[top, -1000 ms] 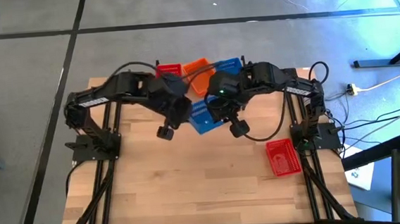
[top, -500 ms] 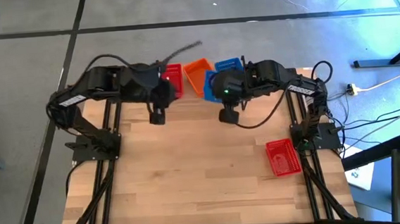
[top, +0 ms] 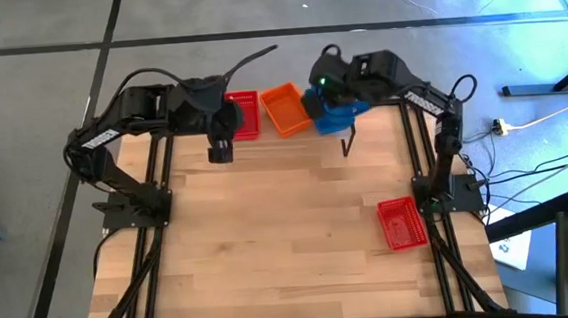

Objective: Stack baskets on shelf by color
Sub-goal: Stack the blue basket into the blue basket on the shelf, then stack the red basket into the red basket on the shelf

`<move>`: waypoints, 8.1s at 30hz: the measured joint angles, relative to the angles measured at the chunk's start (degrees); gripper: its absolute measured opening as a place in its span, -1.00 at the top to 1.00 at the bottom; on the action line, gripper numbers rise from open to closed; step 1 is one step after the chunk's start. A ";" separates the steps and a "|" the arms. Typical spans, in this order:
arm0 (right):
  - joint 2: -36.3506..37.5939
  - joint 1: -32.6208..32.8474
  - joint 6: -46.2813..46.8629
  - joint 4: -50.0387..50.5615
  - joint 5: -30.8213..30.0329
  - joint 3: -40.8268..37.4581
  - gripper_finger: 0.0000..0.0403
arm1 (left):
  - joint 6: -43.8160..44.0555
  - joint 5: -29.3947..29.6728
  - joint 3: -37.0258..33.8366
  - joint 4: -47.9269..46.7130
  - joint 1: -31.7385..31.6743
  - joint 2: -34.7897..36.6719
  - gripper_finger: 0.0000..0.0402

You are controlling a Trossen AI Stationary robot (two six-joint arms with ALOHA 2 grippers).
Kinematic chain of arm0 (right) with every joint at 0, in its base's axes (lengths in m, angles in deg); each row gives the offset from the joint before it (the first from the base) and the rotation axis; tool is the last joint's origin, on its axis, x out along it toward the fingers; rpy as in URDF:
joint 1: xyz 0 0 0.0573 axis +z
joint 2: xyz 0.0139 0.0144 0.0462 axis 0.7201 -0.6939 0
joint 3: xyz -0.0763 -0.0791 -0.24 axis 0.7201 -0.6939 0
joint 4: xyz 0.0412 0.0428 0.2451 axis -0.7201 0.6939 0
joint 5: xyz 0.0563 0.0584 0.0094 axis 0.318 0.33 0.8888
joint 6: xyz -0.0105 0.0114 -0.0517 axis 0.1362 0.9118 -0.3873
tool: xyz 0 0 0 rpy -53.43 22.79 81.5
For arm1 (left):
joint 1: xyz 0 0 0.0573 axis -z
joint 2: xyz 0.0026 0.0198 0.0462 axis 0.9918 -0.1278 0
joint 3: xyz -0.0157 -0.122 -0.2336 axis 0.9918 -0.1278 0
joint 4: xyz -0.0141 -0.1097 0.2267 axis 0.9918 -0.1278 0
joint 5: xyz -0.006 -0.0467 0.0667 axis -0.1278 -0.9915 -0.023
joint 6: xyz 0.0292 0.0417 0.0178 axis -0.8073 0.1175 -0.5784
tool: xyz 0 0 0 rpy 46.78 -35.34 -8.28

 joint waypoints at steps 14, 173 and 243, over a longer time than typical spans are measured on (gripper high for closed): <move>-5.12 -7.06 1.12 -0.63 7.95 0.00 0.98 | 0.04 -0.28 -0.02 -1.93 -3.25 0.00 0.63; 42.14 24.92 -34.30 -24.64 32.69 -93.53 0.38 | 21.14 -9.71 -0.04 -11.97 -3.46 -0.04 0.63; 29.98 17.31 -7.59 -42.56 -8.19 -59.38 0.99 | 20.33 -9.50 -0.09 -2.96 3.17 -5.72 0.63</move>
